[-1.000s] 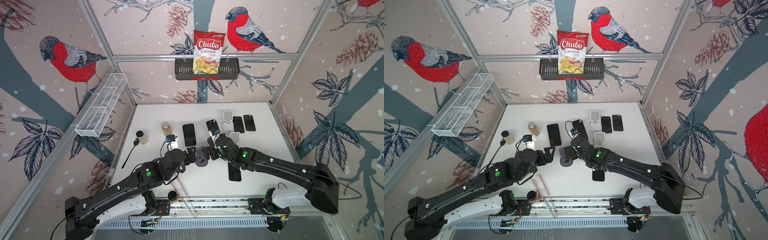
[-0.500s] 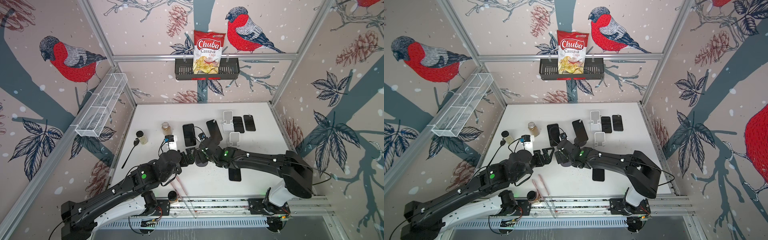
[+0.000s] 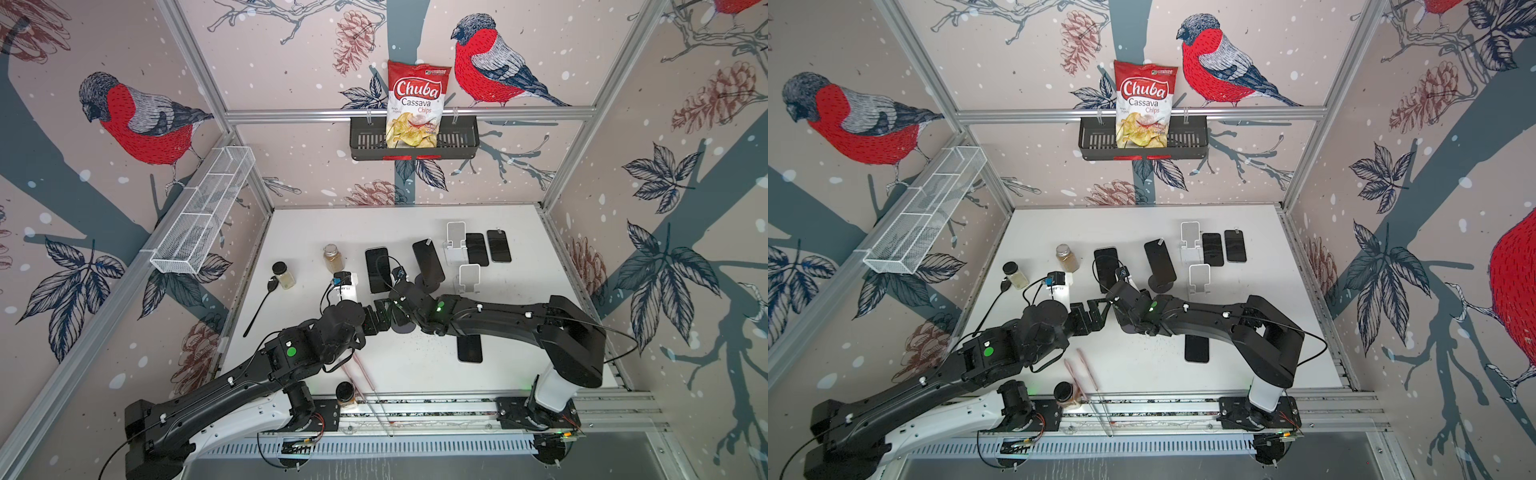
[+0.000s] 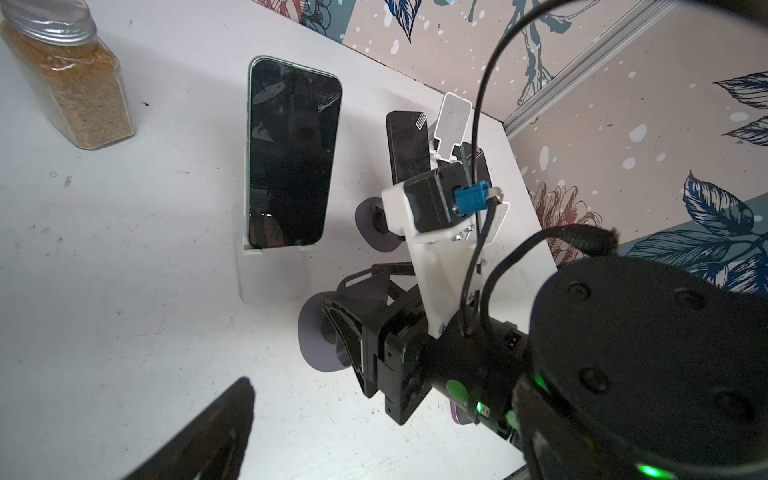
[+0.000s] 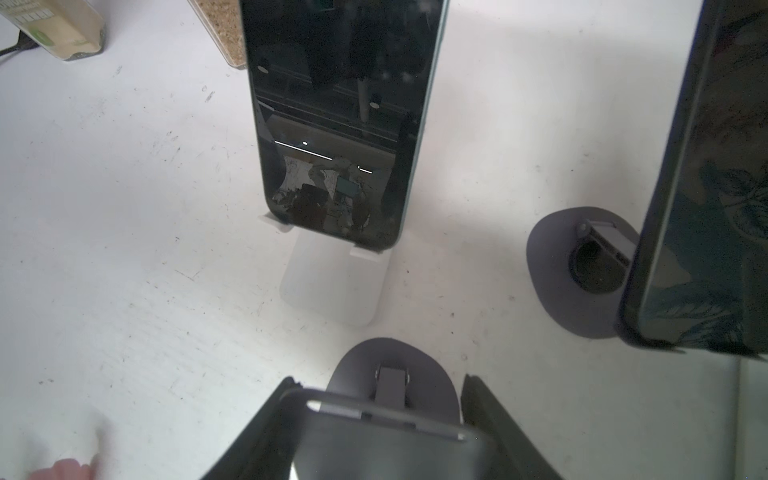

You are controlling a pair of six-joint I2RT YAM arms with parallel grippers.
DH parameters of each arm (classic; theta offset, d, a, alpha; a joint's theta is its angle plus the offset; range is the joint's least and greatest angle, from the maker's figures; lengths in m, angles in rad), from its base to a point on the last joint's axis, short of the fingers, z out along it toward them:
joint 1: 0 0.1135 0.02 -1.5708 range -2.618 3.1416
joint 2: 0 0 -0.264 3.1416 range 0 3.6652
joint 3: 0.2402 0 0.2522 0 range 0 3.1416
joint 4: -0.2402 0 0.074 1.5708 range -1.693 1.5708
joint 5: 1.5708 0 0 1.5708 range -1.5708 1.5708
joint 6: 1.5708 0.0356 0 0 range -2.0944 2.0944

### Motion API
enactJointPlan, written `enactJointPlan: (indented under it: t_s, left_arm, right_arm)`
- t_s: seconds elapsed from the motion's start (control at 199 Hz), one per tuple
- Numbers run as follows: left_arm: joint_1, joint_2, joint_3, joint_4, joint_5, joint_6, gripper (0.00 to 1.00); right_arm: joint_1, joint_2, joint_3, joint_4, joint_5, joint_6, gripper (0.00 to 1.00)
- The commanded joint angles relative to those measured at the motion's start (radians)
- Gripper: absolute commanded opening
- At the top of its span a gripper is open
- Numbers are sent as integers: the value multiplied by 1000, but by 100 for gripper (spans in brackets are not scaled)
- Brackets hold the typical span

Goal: Remove the phone from the phone stand
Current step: 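Grasp the dark round stand with the right gripper while the left gripper hovers nearby, then carry the dark round stand with the right gripper toward the far white stands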

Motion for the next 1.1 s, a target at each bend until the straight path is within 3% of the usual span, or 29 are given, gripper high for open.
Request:
enactJointPlan:
  t_s: [0.0, 0.08, 0.251, 0.697, 1.098]
  left_arm:
    - [2, -3, -5, 27, 1, 7, 96]
    - [1, -3, -7, 27, 3, 8, 96]
    - [2, 0, -7, 26, 7, 7, 96]
    - [2, -2, -4, 30, 3, 11, 96]
    - [2, 48, 20, 74, 30, 70, 96]
  right_arm:
    - [6, 10, 11, -3, 35, -6, 50]
    - [10, 10, 12, -8, 42, -7, 44]
    - [13, -15, 18, -16, 45, -11, 41]
    - [-13, -145, 61, -54, 11, -38, 40]
    - [-191, -370, 74, -154, 45, -63, 43]
